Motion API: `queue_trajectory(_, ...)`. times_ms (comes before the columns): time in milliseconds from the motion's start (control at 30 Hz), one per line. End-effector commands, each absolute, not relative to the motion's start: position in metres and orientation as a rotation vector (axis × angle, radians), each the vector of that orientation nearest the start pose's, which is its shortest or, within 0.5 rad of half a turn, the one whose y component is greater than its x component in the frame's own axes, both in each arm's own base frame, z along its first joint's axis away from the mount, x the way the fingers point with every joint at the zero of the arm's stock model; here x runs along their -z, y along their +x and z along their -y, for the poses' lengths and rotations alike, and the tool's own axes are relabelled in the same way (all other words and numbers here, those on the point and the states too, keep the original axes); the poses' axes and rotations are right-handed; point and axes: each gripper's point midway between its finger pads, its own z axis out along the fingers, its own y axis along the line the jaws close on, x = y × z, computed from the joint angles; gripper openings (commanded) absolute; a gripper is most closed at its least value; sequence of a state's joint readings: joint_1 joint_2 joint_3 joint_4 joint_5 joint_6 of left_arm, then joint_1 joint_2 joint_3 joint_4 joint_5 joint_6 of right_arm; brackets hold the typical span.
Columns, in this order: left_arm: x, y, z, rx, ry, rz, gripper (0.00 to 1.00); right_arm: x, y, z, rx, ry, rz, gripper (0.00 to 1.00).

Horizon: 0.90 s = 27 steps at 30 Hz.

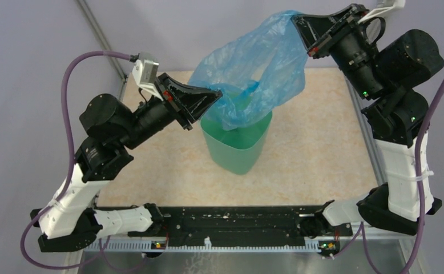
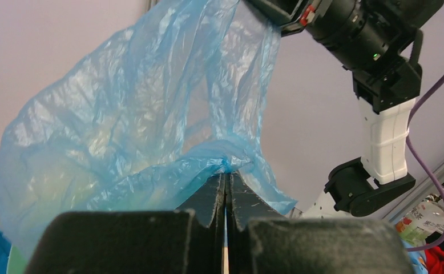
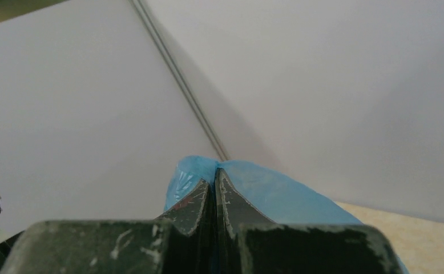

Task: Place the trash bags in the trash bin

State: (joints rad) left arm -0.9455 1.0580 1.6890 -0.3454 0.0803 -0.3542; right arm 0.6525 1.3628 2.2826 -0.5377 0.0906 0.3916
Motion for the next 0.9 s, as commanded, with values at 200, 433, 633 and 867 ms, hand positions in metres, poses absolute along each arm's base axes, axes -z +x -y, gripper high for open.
queue_trajectory(200,-0.557,0.182,0.246,1.004,0.343,-1.366,0.0,-0.607,0.262,-0.223,-0.95,-0.095,-1.379,0.0)
queue_trajectory(433,-0.525,0.212,0.26,0.892,0.31,-1.457,0.0,-0.547,0.289,-0.213,-0.778,-0.048,-1.527,0.0)
queue_trajectory(633,-0.503,0.233,0.277,0.832,0.324,-1.497,0.0,-0.506,0.323,-0.177,-0.621,0.026,-1.605,0.0)
queue_trajectory(867,-0.492,0.258,0.293,0.826,0.327,-1.518,0.0,-0.48,0.35,-0.127,-0.514,0.135,-1.627,0.0)
